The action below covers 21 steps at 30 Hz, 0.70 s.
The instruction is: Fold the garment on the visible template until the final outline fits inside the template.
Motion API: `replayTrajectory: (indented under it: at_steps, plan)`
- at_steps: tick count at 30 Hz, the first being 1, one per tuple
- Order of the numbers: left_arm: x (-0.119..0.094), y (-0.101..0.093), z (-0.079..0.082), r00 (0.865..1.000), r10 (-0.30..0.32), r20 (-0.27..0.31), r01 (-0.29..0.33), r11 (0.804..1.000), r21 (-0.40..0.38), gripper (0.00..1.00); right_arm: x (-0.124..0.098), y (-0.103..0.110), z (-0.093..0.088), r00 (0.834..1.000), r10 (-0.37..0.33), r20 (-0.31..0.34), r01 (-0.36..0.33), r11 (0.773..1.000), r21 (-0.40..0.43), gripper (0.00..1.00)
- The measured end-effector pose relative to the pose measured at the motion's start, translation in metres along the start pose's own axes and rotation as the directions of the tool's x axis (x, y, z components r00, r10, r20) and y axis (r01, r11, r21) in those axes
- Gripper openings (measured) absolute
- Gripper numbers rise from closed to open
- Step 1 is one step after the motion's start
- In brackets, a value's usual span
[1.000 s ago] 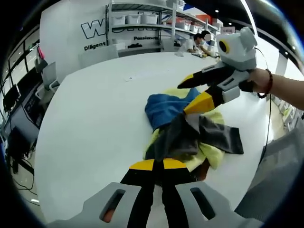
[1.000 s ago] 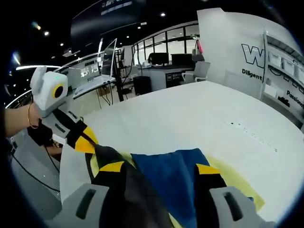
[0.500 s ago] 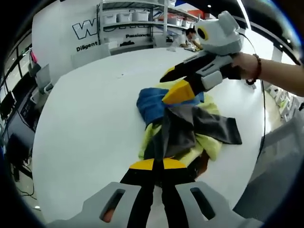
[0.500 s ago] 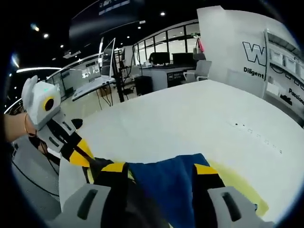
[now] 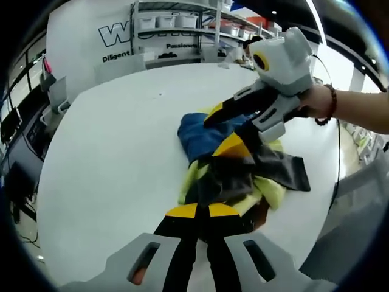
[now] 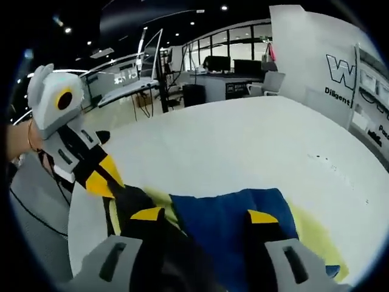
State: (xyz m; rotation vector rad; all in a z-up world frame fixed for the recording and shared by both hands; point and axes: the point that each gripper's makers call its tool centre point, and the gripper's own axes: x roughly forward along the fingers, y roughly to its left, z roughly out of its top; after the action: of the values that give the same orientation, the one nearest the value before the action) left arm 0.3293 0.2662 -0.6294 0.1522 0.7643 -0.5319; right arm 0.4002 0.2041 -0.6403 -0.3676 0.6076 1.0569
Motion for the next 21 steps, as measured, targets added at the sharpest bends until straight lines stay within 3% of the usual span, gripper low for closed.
replayTrajectory:
  at_steps: [3, 6, 12, 19, 21]
  plan:
    - [0.000, 0.000, 0.002, 1.000, -0.001, 0.003, 0.001, 1.000, -0.004, 0.04, 0.002, 0.001, -0.001, 1.000, -0.017, -0.007, 0.017, 0.999, -0.035, 0.41]
    - [0.000, 0.000, 0.002, 1.000, -0.002, 0.002, 0.002, 1.000, -0.007, 0.04, 0.002, -0.004, -0.001, 0.999, -0.048, -0.007, 0.047, 0.996, -0.074, 0.28]
    - [0.000, 0.001, 0.002, 1.000, -0.006, 0.010, 0.006, 1.000, -0.027, 0.04, 0.002, -0.007, -0.002, 0.998, -0.056, -0.011, 0.055, 0.996, -0.076, 0.22]
    - [0.000, 0.001, 0.002, 1.000, -0.005, 0.010, 0.006, 1.000, -0.028, 0.04, -0.001, -0.009, -0.004, 0.998, -0.065, -0.013, 0.064, 0.993, -0.097, 0.00]
    - [-0.001, 0.001, 0.003, 1.000, -0.005, 0.015, 0.005, 1.000, -0.027, 0.04, -0.003, -0.010, -0.004, 0.998, -0.064, -0.011, 0.062, 0.993, -0.103, 0.00]
